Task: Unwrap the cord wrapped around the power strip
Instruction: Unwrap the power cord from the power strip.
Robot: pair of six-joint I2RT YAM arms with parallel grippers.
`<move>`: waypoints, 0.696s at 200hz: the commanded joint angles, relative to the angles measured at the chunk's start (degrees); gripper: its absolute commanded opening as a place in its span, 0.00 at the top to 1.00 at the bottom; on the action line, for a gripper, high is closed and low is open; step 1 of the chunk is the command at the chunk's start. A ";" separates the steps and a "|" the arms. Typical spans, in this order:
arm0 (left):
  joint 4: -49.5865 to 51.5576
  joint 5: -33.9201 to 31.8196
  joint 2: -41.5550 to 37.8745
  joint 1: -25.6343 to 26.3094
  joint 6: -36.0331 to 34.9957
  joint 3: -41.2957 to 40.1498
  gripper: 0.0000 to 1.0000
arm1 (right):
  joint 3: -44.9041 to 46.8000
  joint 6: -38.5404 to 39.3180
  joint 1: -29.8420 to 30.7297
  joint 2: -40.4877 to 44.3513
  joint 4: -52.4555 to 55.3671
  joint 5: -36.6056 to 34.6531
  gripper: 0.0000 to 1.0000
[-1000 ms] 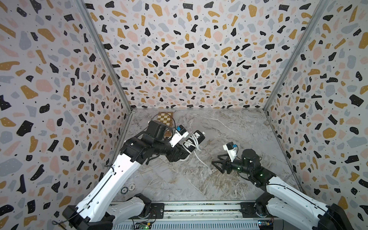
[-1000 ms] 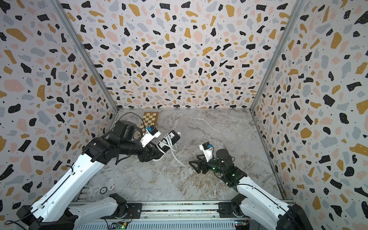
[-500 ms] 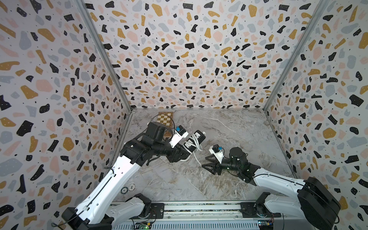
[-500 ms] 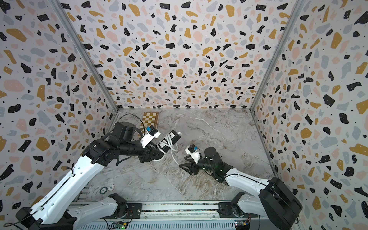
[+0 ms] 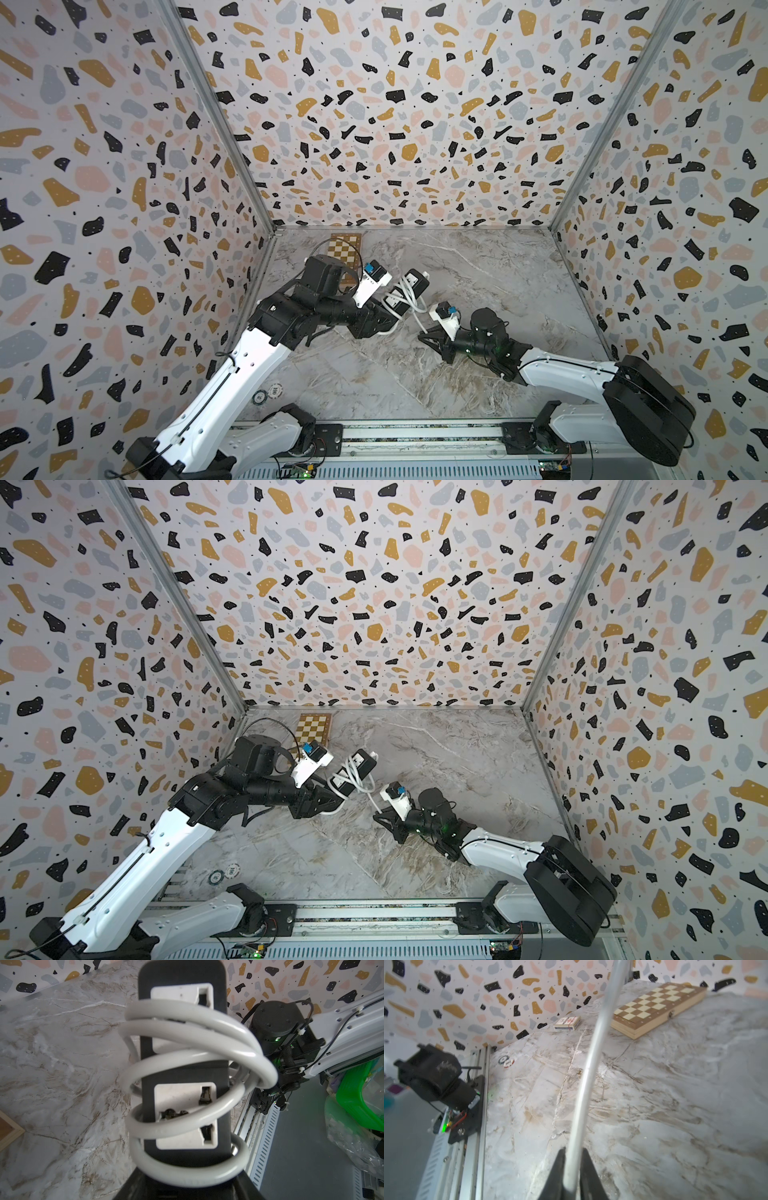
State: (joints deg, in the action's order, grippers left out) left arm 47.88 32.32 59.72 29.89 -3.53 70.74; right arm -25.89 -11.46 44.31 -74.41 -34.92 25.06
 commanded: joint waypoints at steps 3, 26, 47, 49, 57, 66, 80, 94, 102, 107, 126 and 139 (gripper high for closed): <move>-5.77 3.46 -2.59 -0.33 1.33 0.04 1.00 | -2.08 -3.64 -0.02 -0.74 -5.88 -5.62 1.00; -5.60 3.32 -3.68 -0.31 1.38 -1.22 1.00 | -4.05 -1.70 -0.02 -0.51 -5.73 -10.00 1.00; -5.51 4.04 -4.63 -0.29 1.89 -3.05 1.00 | -9.09 4.30 -0.10 0.71 0.52 -15.62 1.00; -5.51 4.17 -4.73 -0.34 1.98 -3.17 1.00 | -9.62 4.93 -0.11 0.88 1.22 -16.26 1.00; -5.67 4.85 -5.10 -0.36 2.24 -3.94 1.00 | -11.92 7.54 -0.24 1.48 3.76 -18.43 1.00; -5.94 5.48 -5.63 -0.35 2.63 -4.80 1.00 | -14.45 9.86 -0.66 2.02 5.92 -20.34 1.00; -6.71 6.47 -6.46 -0.36 2.96 -6.22 1.00 | -18.32 12.80 -1.80 2.66 8.72 -21.10 1.00; -7.14 6.88 -6.97 -0.34 2.76 -7.18 1.00 | -22.28 14.96 -3.02 3.25 11.95 -21.41 1.00; -7.02 6.72 -7.04 -0.29 2.52 -7.44 1.00 | -24.35 16.11 -3.57 3.82 13.94 -21.60 1.00; -6.98 6.29 -7.01 -0.33 2.44 -7.54 1.00 | -25.61 16.78 -3.83 4.28 15.20 -21.76 1.00; -7.28 4.39 -7.01 -0.34 2.90 -8.11 1.00 | -28.13 18.71 -4.28 6.67 19.06 -22.82 1.00; -8.29 2.90 -7.24 -0.29 3.80 -8.46 1.00 | -27.59 19.26 -4.32 9.17 21.22 -23.99 1.00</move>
State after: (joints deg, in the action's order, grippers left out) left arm 45.54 35.83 53.82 29.85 -0.69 62.94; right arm -51.66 3.84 39.94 -70.11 -20.23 3.88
